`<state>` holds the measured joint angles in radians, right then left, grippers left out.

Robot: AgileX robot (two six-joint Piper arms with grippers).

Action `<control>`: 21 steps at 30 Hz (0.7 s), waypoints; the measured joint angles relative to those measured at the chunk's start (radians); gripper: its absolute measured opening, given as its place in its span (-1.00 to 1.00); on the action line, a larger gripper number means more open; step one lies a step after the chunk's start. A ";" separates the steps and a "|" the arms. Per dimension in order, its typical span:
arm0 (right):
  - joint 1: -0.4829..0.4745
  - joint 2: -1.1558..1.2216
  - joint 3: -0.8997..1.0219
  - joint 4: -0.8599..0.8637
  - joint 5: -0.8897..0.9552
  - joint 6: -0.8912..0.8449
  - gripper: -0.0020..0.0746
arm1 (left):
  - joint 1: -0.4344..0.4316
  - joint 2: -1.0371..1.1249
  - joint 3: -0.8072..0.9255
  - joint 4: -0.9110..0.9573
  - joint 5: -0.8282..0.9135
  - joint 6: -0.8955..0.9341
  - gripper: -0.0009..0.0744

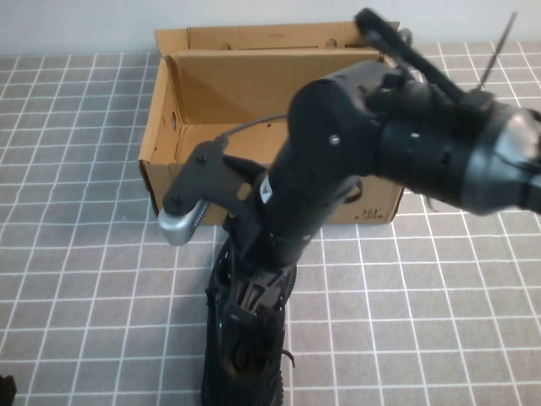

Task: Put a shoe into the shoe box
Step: Pick up the shoe from the table

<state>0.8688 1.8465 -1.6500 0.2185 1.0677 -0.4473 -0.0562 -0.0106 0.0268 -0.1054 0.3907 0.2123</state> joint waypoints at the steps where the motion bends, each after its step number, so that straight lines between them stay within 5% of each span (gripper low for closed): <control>1: 0.000 0.014 -0.013 -0.016 -0.002 0.000 0.09 | 0.000 0.000 0.000 0.000 0.000 0.000 -0.98; 21: 0.032 0.103 -0.043 -0.150 -0.085 -0.076 0.11 | 0.000 0.000 0.000 0.000 0.000 0.000 -0.98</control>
<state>0.9003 1.9490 -1.6933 0.0685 0.9824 -0.5235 -0.0562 -0.0106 0.0268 -0.1054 0.3907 0.2123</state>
